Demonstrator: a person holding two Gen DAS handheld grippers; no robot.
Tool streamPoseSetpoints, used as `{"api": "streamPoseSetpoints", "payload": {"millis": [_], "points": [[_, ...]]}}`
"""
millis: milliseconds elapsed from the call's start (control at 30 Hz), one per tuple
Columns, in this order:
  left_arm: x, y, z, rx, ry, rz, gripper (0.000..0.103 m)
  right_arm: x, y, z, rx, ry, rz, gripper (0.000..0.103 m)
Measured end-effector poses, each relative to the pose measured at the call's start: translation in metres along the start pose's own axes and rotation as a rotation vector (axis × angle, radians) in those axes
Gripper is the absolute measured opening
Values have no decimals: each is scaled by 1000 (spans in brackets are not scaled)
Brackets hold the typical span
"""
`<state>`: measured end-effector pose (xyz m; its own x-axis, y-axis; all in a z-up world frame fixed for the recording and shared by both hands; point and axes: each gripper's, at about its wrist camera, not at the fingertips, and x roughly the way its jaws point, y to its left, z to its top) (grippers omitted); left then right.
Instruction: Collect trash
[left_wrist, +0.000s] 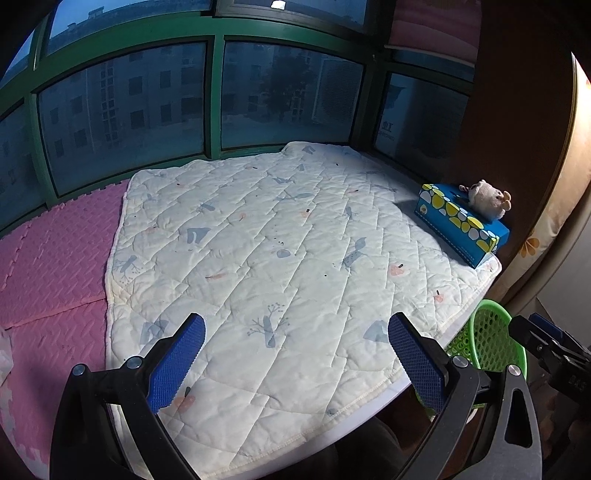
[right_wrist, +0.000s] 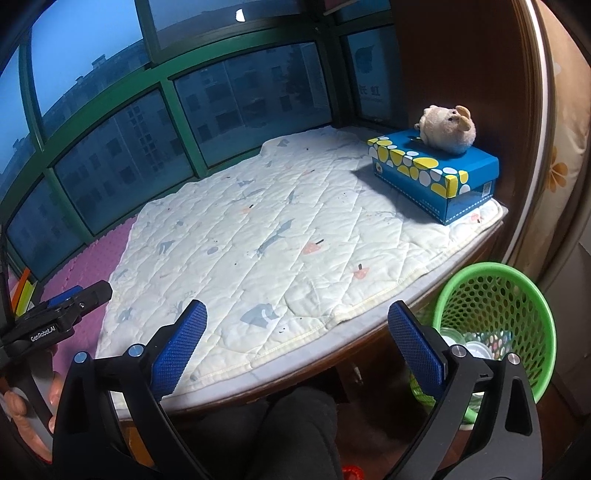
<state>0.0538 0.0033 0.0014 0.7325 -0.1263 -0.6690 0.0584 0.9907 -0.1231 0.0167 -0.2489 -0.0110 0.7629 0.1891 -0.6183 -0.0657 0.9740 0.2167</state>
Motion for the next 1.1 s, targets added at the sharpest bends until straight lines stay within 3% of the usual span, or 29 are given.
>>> {"api": "streamPoseSetpoints", "payload": {"millis": [1100], "points": [[-14,4,1,-36,-48,92,96,-3,13,-1,-42,-28,22,98]]}}
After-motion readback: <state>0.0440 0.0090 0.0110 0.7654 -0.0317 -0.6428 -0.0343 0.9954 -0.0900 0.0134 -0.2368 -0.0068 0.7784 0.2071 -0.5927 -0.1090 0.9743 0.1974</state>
